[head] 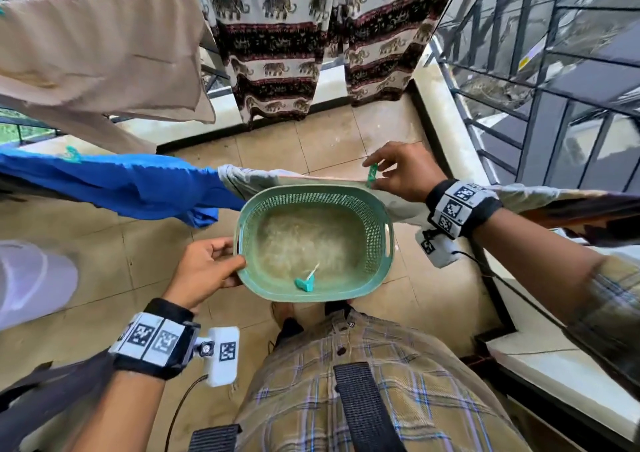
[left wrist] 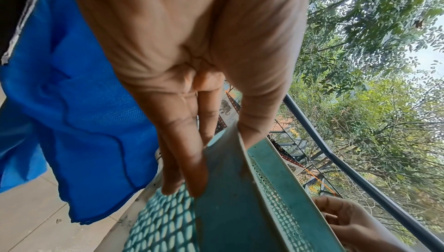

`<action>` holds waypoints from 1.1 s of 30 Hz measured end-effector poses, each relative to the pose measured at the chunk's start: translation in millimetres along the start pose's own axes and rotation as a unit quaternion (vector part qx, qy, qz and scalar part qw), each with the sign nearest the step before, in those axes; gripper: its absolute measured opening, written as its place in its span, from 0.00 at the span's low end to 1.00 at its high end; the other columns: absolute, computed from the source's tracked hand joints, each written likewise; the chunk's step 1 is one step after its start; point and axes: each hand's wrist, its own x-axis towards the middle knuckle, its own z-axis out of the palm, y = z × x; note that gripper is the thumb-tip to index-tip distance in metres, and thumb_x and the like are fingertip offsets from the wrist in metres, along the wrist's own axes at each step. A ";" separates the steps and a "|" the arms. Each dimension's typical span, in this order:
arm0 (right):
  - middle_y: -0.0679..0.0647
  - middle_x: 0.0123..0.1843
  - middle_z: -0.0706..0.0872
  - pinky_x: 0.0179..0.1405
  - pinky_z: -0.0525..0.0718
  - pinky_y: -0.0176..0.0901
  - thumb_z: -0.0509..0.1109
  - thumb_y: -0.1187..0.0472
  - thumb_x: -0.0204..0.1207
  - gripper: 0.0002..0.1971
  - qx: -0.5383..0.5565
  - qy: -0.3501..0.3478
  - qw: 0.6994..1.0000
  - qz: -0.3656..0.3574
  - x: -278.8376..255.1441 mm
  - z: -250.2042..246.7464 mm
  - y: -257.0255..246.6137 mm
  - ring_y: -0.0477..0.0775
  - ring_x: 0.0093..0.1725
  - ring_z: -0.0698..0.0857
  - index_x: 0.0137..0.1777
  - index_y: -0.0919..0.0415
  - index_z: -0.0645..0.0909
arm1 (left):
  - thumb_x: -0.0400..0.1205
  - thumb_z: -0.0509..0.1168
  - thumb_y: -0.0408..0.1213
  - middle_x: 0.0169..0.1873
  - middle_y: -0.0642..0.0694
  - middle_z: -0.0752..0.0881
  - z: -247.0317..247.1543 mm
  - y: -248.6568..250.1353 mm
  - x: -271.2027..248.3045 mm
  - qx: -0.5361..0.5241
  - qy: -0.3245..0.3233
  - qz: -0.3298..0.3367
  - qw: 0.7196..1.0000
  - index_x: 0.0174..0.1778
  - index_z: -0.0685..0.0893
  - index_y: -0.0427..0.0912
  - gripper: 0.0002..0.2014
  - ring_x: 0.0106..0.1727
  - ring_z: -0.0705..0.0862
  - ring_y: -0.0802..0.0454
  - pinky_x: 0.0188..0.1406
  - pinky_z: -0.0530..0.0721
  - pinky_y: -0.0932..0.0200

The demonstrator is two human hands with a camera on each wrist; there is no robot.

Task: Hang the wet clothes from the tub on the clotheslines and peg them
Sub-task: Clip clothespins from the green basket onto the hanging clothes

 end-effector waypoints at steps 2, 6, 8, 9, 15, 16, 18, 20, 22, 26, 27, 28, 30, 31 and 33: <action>0.48 0.52 0.86 0.47 0.90 0.49 0.86 0.59 0.64 0.24 -0.015 -0.010 1.000 -0.016 -3.1 -3.8 -2.9 0.49 0.46 0.88 0.61 0.51 0.87 | 0.78 0.66 0.16 0.50 0.37 0.91 -1.5 2.1 1.3 0.004 -0.004 0.003 1.000 0.57 0.88 0.35 0.16 0.43 0.91 0.48 0.37 0.91 0.54; 0.48 0.59 0.82 0.47 0.88 0.51 0.86 0.59 0.63 0.32 -0.073 -0.023 0.997 -0.025 -10.6 -20.5 -14.1 0.49 0.47 0.87 0.68 0.47 0.82 | 0.77 0.66 0.16 0.50 0.37 0.92 -6.9 6.9 1.8 0.006 -0.012 0.014 1.000 0.57 0.88 0.35 0.16 0.41 0.92 0.52 0.34 0.90 0.57; 0.49 0.59 0.83 0.46 0.88 0.51 0.85 0.60 0.65 0.28 -0.082 -0.004 0.996 -0.033 -17.7 -32.4 -26.3 0.49 0.46 0.87 0.66 0.49 0.83 | 0.78 0.66 0.16 0.51 0.36 0.91 -9.6 9.1 1.3 0.004 -0.016 0.019 1.000 0.57 0.88 0.35 0.16 0.41 0.92 0.52 0.34 0.90 0.58; 0.49 0.58 0.84 0.45 0.88 0.51 0.84 0.61 0.67 0.24 -0.081 0.011 0.996 -0.040 -21.4 -38.6 -34.9 0.49 0.45 0.87 0.64 0.50 0.85 | 0.78 0.66 0.16 0.52 0.35 0.91 -10.5 9.9 1.6 0.003 -0.017 0.021 1.000 0.57 0.87 0.35 0.16 0.41 0.92 0.53 0.34 0.90 0.58; 0.44 0.41 0.88 0.46 0.86 0.45 0.78 0.53 0.74 0.09 -0.073 -0.009 0.995 -0.060 -40.8 -44.1 -110.3 0.45 0.40 0.86 0.53 0.51 0.88 | 0.78 0.65 0.16 0.47 0.39 0.92 -12.0 16.5 -4.5 0.000 -0.038 0.043 0.998 0.52 0.89 0.37 0.15 0.38 0.91 0.54 0.32 0.89 0.60; 0.43 0.40 0.87 0.45 0.84 0.42 0.77 0.52 0.75 0.08 -0.090 -0.035 0.993 -0.067 -43.4 -35.0 -121.9 0.44 0.39 0.84 0.52 0.50 0.88 | 0.78 0.65 0.16 0.44 0.42 0.93 -12.2 17.1 -6.4 0.000 -0.042 0.049 0.998 0.52 0.89 0.37 0.14 0.38 0.91 0.55 0.32 0.89 0.61; 0.45 0.41 0.88 0.42 0.78 0.38 0.75 0.50 0.75 0.08 -0.119 -0.105 0.984 -0.083 -47.2 -8.5 -140.0 0.44 0.39 0.81 0.52 0.49 0.89 | 0.78 0.65 0.16 0.38 0.48 0.93 -12.9 16.9 -9.5 0.001 -0.055 0.061 0.997 0.53 0.89 0.36 0.15 0.36 0.91 0.57 0.30 0.88 0.63; 0.46 0.41 0.90 0.43 0.78 0.37 0.75 0.47 0.75 0.10 -0.145 -0.192 0.967 -0.080 -49.7 23.8 -151.5 0.45 0.39 0.81 0.52 0.49 0.89 | 0.78 0.65 0.16 0.35 0.52 0.92 -12.4 16.1 -12.7 -0.002 -0.065 0.072 0.995 0.53 0.89 0.36 0.15 0.35 0.90 0.59 0.29 0.87 0.64; 0.44 0.30 0.88 0.41 0.79 0.36 0.75 0.45 0.74 0.10 -0.174 -0.264 0.946 -0.065 -50.2 59.4 -155.9 0.43 0.33 0.83 0.48 0.50 0.88 | 0.78 0.65 0.16 0.34 0.51 0.92 -12.0 13.6 -16.9 -0.002 -0.072 0.083 0.994 0.51 0.89 0.36 0.14 0.34 0.89 0.58 0.29 0.86 0.64; 0.46 0.27 0.85 0.40 0.85 0.40 0.74 0.49 0.72 0.10 -0.226 -0.331 0.916 -0.030 -49.9 105.9 -155.0 0.51 0.33 0.88 0.39 0.55 0.86 | 0.76 0.66 0.16 0.39 0.44 0.92 -8.1 6.3 -23.2 0.004 -0.085 0.100 0.991 0.50 0.91 0.38 0.16 0.37 0.89 0.51 0.33 0.89 0.57; 0.46 0.26 0.83 0.42 0.87 0.42 0.73 0.50 0.72 0.11 -0.245 -0.335 0.909 -0.024 -51.5 110.8 -156.3 0.54 0.33 0.87 0.37 0.57 0.84 | 0.76 0.66 0.17 0.41 0.43 0.93 -8.1 4.0 -24.5 0.005 -0.088 0.103 0.991 0.51 0.91 0.39 0.16 0.38 0.89 0.50 0.35 0.90 0.54; 0.46 0.24 0.80 0.44 0.87 0.44 0.71 0.51 0.72 0.12 -0.264 -0.336 0.904 -0.025 -54.2 114.4 -158.7 0.56 0.33 0.85 0.33 0.58 0.80 | 0.76 0.66 0.18 0.43 0.41 0.93 -9.1 1.4 -25.7 0.010 -0.093 0.110 0.990 0.51 0.92 0.39 0.16 0.39 0.89 0.50 0.36 0.90 0.53; 0.47 0.24 0.79 0.45 0.89 0.46 0.70 0.52 0.74 0.13 -0.274 -0.345 0.897 -0.016 -58.8 116.5 -162.7 0.54 0.29 0.83 0.31 0.57 0.79 | 0.75 0.66 0.19 0.43 0.42 0.93 -10.0 -2.6 -26.3 0.013 -0.101 0.118 0.988 0.51 0.92 0.39 0.15 0.39 0.89 0.51 0.34 0.89 0.55; 0.48 0.24 0.81 0.45 0.90 0.47 0.69 0.51 0.75 0.14 -0.275 -0.356 0.893 -0.007 -60.0 118.7 -163.6 0.53 0.29 0.84 0.33 0.58 0.81 | 0.75 0.67 0.19 0.44 0.43 0.93 -11.0 -4.6 -27.3 0.009 -0.106 0.119 0.987 0.50 0.92 0.39 0.15 0.40 0.90 0.50 0.35 0.88 0.56; 0.49 0.25 0.84 0.47 0.90 0.48 0.68 0.47 0.75 0.16 -0.274 -0.376 0.885 0.010 -60.7 123.6 -161.7 0.55 0.33 0.87 0.38 0.60 0.86 | 0.74 0.68 0.22 0.46 0.43 0.93 -11.8 -8.6 -27.2 0.004 -0.114 0.116 0.987 0.50 0.92 0.41 0.15 0.45 0.91 0.45 0.41 0.90 0.50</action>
